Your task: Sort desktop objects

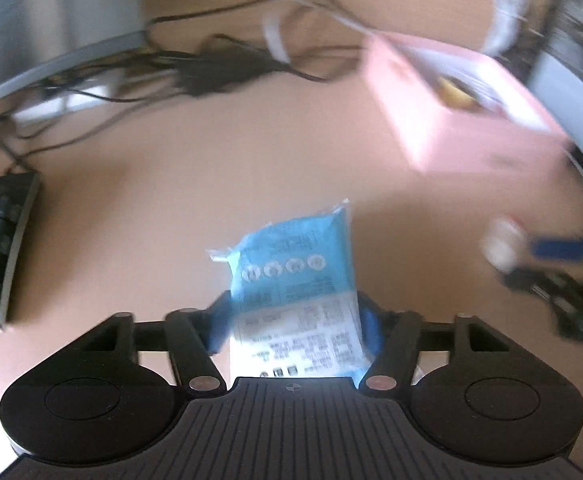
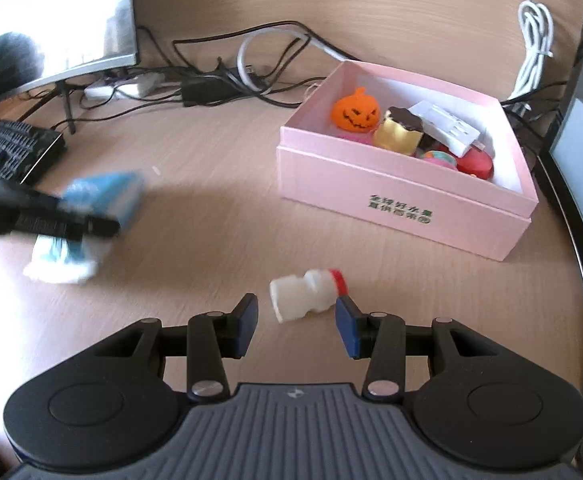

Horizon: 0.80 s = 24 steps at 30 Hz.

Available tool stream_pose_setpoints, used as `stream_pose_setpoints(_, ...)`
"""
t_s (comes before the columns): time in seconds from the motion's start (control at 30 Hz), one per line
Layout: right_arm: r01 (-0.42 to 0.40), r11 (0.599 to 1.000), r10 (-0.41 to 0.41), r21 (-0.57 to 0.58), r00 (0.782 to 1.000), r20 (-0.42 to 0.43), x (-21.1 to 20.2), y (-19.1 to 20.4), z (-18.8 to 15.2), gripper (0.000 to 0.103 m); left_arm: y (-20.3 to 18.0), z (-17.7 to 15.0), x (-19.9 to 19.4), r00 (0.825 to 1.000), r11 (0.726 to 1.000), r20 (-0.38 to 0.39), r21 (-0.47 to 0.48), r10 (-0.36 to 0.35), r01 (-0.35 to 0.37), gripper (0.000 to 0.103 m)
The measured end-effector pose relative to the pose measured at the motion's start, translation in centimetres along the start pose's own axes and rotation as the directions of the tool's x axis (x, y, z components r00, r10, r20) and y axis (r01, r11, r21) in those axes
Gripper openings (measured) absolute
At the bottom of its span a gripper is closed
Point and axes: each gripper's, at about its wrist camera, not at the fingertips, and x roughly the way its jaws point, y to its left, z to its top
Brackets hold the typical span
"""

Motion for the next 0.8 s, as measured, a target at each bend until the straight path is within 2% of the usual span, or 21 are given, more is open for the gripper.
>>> stream_pose_setpoints(0.1, 0.001, 1.0, -0.001, -0.031, 1.0, -0.005, 0.3, 0.5, -0.5, 0.043, -1.5, -1.6, -1.0, 0.999, 0.999, 0.003, 0.032, -0.036, 0.035, 0.095)
stream_pose_setpoints(0.13, 0.001, 0.999, -0.001, -0.039, 1.0, -0.008, 0.3, 0.7, -0.5, 0.043, -1.8, -1.9, -1.3, 0.999, 0.999, 0.007, 0.042, -0.035, 0.035, 0.096)
stream_pose_setpoints(0.23, 0.005, 0.999, -0.005, -0.041, 1.0, 0.005, 0.0, 0.9, -0.6, 0.045, -2.1, -2.3, -1.8, 1.0, 0.998, 0.012, 0.062, -0.012, 0.011, 0.097)
stream_pose_setpoints(0.3, 0.009, 0.999, -0.008, -0.036, 1.0, 0.021, -0.5, 0.8, -0.6, 0.058, -1.7, -2.2, -1.8, 1.0, 0.999, 0.008, 0.047, 0.01, -0.01, 0.1)
stream_pose_setpoints(0.37, 0.022, 0.999, -0.021, -0.032, 0.999, 0.038, -1.0, 0.7, -0.7, 0.066, -1.3, -2.3, -1.6, 0.999, 0.998, -0.002, 0.03, 0.048, -0.048, 0.1)
stream_pose_setpoints(0.63, 0.059, 0.998, -0.059, -0.008, 0.998, 0.035, -2.3, -0.2, -2.2, 0.067, 1.6, -2.2, -2.3, 0.981, 0.976, 0.019, -0.101, 0.194, -0.191, 0.101)
stream_pose_setpoints(0.7, 0.066, 0.998, -0.066, -0.004, 0.998, 0.022, -2.2, -0.4, -2.6, 0.068, 2.1, -2.2, -2.3, 0.978, 0.97, 0.013, -0.132, 0.206, -0.203, 0.101)
stream_pose_setpoints(0.8, 0.069, 0.997, -0.069, -0.02, 0.998, 0.01, -2.0, -0.3, -2.8, 0.068, 2.7, -2.3, -2.7, 0.982, 0.968, 0.013, -0.171, 0.188, -0.183, 0.101)
